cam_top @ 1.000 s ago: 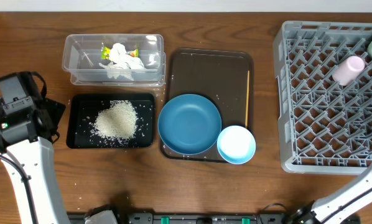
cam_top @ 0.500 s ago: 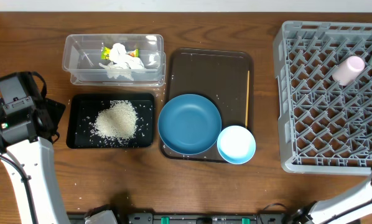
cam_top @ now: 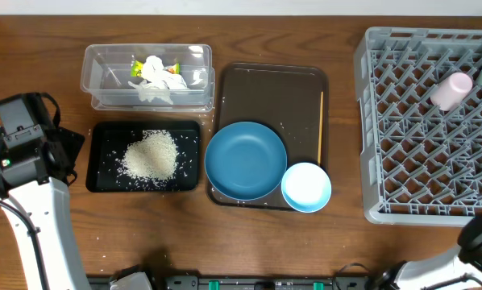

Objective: Sort waste into correct bins and load items into the dishwasher rack
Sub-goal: 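Open the right gripper and withdraw it from the green bowl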

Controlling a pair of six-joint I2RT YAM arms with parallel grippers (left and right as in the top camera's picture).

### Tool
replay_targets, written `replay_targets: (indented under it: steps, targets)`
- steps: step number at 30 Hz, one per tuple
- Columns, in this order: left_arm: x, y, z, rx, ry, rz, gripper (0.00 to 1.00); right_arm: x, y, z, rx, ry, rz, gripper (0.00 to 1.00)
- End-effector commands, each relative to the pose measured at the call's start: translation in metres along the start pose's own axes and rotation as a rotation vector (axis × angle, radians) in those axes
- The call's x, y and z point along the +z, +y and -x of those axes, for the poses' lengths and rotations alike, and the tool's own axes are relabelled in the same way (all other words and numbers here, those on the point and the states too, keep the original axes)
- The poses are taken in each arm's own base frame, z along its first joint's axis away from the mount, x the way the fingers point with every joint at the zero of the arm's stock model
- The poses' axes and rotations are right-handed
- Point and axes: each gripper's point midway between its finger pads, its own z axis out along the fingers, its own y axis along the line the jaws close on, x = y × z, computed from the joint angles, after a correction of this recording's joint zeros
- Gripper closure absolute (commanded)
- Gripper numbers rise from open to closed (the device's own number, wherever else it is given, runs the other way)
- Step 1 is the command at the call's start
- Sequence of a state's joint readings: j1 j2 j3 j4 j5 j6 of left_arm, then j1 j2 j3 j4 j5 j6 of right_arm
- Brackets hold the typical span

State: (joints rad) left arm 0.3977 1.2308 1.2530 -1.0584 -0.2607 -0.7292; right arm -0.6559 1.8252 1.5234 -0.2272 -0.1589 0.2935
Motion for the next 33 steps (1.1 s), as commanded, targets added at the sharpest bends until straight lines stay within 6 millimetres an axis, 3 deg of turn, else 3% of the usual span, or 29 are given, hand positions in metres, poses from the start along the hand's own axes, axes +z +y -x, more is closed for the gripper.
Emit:
replay_targets:
  steps: [1, 3, 6, 9, 14, 17, 18, 22, 26, 33]
  targets:
    - [0.001, 0.002, 0.0, -0.003, 0.001, 0.011, 0.08, 0.017, 0.005, -0.022, -0.293, 0.03, -0.22, 0.66]
    - [0.001, 0.002, 0.0, -0.003, 0.001, 0.011, 0.08, 0.021, 0.012, -0.023, -0.369, 0.041, -0.276, 0.7]
    - [0.001, 0.002, 0.0, -0.003, 0.001, 0.011, 0.08, 0.023, 0.016, -0.016, -0.397, 0.045, -0.301, 0.91]
    - [0.001, 0.002, 0.0, -0.003, 0.001, 0.011, 0.08, 0.023, 0.023, -0.009, -0.395, 0.048, -0.275, 0.99]
    - [0.001, 0.002, 0.0, -0.003, 0.001, 0.011, 0.08, 0.029, 0.026, -0.002, -0.453, 0.028, -0.257, 0.99]
    - [0.001, 0.002, 0.0, -0.003, 0.001, 0.011, 0.08, 0.047, 0.028, 0.008, -0.511, -0.041, -0.245, 0.99]
    - [0.001, 0.002, 0.0, -0.003, 0.001, 0.011, 0.08, 0.051, 0.029, 0.01, -0.514, -0.06, -0.243, 0.94]
    - [0.001, 0.002, 0.0, -0.003, 0.001, 0.011, 0.08, 0.067, 0.034, 0.011, -0.51, -0.105, -0.206, 0.99]
    - [0.001, 0.002, 0.0, -0.003, 0.001, 0.011, 0.08, 0.088, 0.034, 0.001, -0.51, -0.116, -0.185, 0.99]
    - [0.001, 0.002, 0.0, -0.003, 0.001, 0.011, 0.08, 0.121, 0.009, -0.04, -0.511, -0.028, -0.206, 0.97]
